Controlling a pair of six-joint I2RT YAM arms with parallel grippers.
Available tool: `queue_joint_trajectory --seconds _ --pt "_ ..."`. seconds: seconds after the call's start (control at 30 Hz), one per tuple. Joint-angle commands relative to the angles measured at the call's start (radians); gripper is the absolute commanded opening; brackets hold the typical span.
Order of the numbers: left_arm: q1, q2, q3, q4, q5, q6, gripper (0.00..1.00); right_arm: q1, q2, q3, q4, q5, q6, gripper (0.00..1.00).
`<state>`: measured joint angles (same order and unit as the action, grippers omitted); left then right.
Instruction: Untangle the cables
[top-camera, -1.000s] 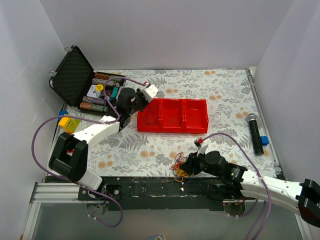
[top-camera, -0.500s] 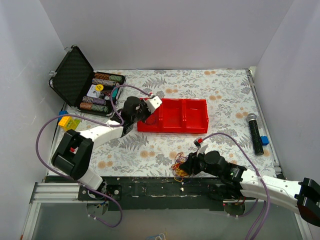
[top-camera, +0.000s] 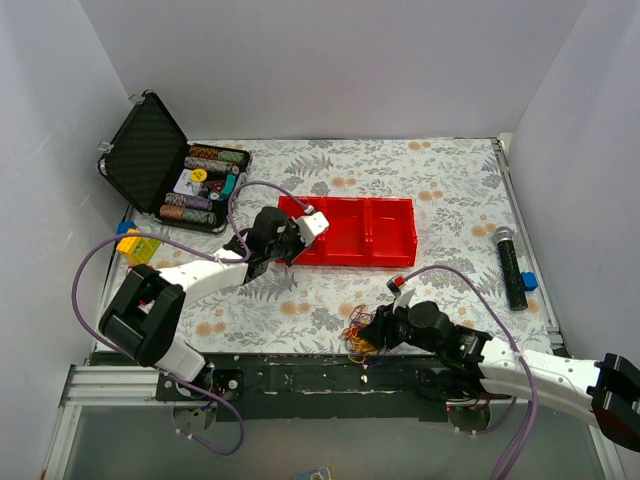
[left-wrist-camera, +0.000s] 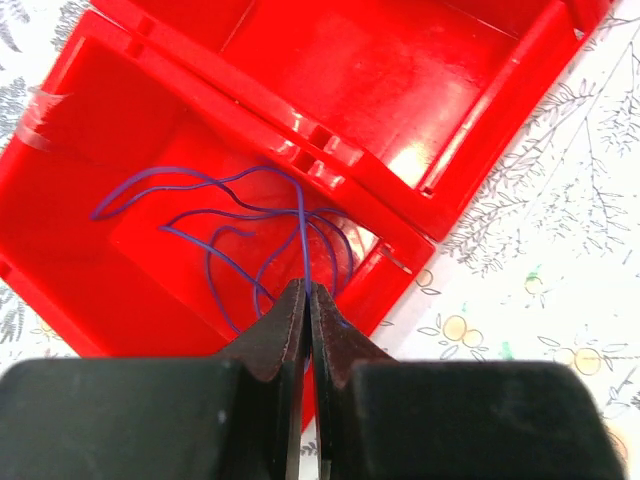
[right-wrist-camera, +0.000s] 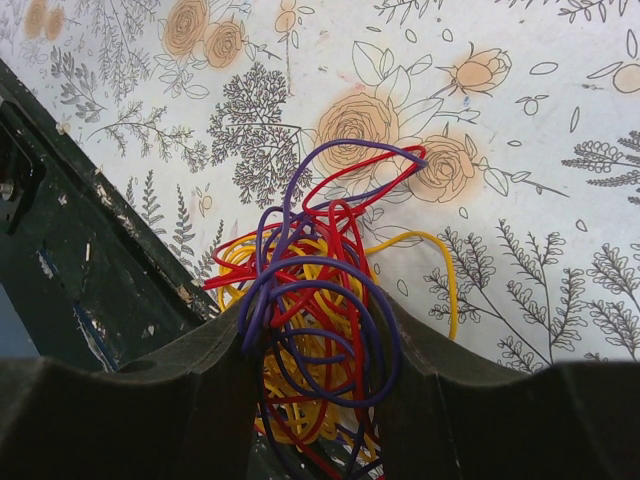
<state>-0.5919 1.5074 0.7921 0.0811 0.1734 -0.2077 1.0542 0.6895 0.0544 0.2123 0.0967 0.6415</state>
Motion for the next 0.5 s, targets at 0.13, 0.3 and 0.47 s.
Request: queue_joint_trajectory --seconds 0.13,0.3,0.47 --pt "-0.009 -0.053 -0.019 0.026 -0.049 -0.044 0.0 0.004 0.03 -0.019 0.013 -0.018 -0.011 0.5" --pt "0.007 0.037 0.027 0.129 -0.156 -0.033 0.0 0.003 0.021 -0.018 0.007 -0.022 -0.008 0.5" --pt "0.007 0.112 0.099 0.174 -0.21 -0.027 0.0 0.003 -0.01 -0.022 -0.016 -0.011 -0.003 0.5"
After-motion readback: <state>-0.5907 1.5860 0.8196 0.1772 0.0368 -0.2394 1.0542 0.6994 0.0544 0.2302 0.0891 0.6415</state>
